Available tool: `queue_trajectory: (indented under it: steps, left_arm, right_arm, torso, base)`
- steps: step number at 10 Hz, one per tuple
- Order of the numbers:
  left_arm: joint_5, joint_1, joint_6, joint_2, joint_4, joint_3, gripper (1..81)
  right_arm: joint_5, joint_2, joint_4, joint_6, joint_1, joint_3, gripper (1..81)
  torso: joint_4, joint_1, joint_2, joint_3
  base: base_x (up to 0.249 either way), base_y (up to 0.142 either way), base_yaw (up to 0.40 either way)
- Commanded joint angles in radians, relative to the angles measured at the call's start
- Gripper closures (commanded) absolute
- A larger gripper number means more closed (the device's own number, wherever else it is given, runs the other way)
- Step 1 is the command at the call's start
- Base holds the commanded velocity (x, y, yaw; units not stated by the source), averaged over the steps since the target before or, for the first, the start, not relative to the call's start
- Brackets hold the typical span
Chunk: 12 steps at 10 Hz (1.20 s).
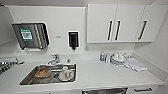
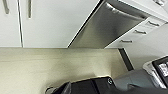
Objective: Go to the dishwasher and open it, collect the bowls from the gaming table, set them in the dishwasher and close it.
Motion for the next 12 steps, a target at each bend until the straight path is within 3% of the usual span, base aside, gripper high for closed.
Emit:
queue_trajectory:
  steps: [1, 4, 5, 7, 10, 12]
  left_arm:
    - [0.004, -0.163, -0.007, -0.149, 0.043, 0.111, 1.0]
    - [0.036, -0.23, -0.01, -0.21, 0.043, 0.191, 1.0]
    - [0.051, -0.244, -0.01, -0.21, 0.045, 0.208, 1.0]
    - [0.056, -0.249, -0.009, -0.204, 0.071, 0.252, 1.0]
    - [0.07, -0.266, -0.009, -0.21, 0.089, 0.275, 1.0]
    - [0.07, -0.293, -0.009, -0.214, 0.088, 0.292, 1.0]
  right_arm:
    - [-0.05, -0.079, 0.025, 0.001, 0.121, 0.042, 1.0]
    - [-0.053, -0.102, 0.039, 0.012, 0.166, 0.065, 1.0]
    - [-0.051, -0.107, 0.039, 0.02, 0.173, 0.071, 1.0]
    - [-0.051, -0.122, 0.039, 0.036, 0.187, 0.088, 1.0]
    - [-0.054, -0.139, 0.039, 0.066, 0.219, 0.114, 1.0]
    - [-0.057, -0.143, 0.042, 0.073, 0.253, 0.13, 1.0]
  torso:
    - [0.0, 0.063, -0.097, 0.001]
    - [0.0, 0.127, -0.2, -0.005]
    - [0.0, 0.149, -0.234, -0.1]
    - [0.0, 0.182, -0.29, -0.127]
    - [0.0, 0.245, -0.388, -0.221]
    - [0.0, 0.292, -0.462, -0.193]
  base:
    - [0.0, 0.0, 0.0]
    - [0.0, 0.0, 0.0]
    - [0.0, 0.0, 0.0]
    - [0.0, 0.0, 0.0]
    - [0.0, 0.0, 0.0]
    - [0.0, 0.0, 0.0]
